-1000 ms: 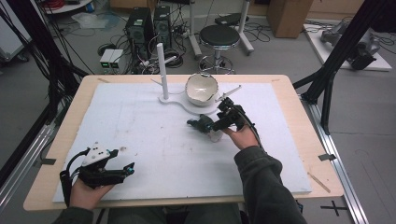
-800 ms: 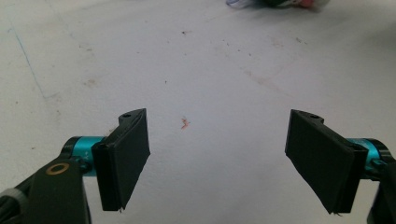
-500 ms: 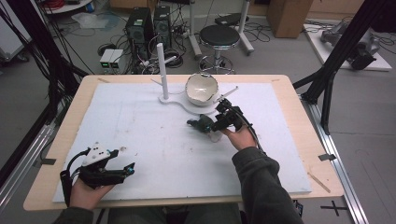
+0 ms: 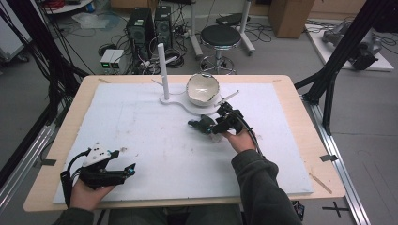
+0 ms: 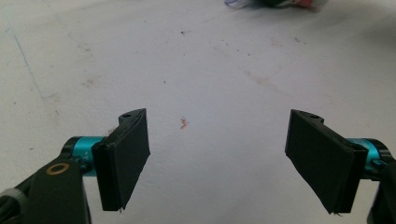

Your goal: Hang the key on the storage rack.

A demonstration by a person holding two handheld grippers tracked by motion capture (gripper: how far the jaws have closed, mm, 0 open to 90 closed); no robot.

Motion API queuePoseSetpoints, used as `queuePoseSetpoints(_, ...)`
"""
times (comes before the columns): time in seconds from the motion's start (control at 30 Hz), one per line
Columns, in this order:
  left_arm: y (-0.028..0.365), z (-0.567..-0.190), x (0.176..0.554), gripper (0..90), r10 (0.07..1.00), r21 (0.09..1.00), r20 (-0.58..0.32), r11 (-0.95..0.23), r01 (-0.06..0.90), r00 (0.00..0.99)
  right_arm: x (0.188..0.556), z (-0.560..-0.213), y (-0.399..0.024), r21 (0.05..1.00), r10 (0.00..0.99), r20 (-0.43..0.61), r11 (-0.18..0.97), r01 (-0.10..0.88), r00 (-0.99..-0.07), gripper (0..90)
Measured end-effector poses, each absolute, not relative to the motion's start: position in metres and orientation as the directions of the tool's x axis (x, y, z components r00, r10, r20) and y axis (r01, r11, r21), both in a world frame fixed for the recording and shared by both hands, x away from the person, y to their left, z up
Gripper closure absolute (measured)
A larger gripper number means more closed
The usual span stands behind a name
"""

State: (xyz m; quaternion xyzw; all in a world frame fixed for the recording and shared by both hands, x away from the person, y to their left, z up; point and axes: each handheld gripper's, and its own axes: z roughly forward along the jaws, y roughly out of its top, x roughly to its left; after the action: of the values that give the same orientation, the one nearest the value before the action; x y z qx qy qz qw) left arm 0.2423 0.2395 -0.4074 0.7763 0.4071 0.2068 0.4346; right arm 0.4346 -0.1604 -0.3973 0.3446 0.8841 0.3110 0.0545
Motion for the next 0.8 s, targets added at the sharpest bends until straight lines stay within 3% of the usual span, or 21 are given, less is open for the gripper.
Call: queuePoseSetpoints(0.8,0.2394,-0.4074,0.2426,22.1,0.812,0.841,-0.034,-0.292,0.455,0.583,0.4370,-0.4029,-0.1566,0.566,0.612,0.113,0.608,0.557,-0.782,53.2)
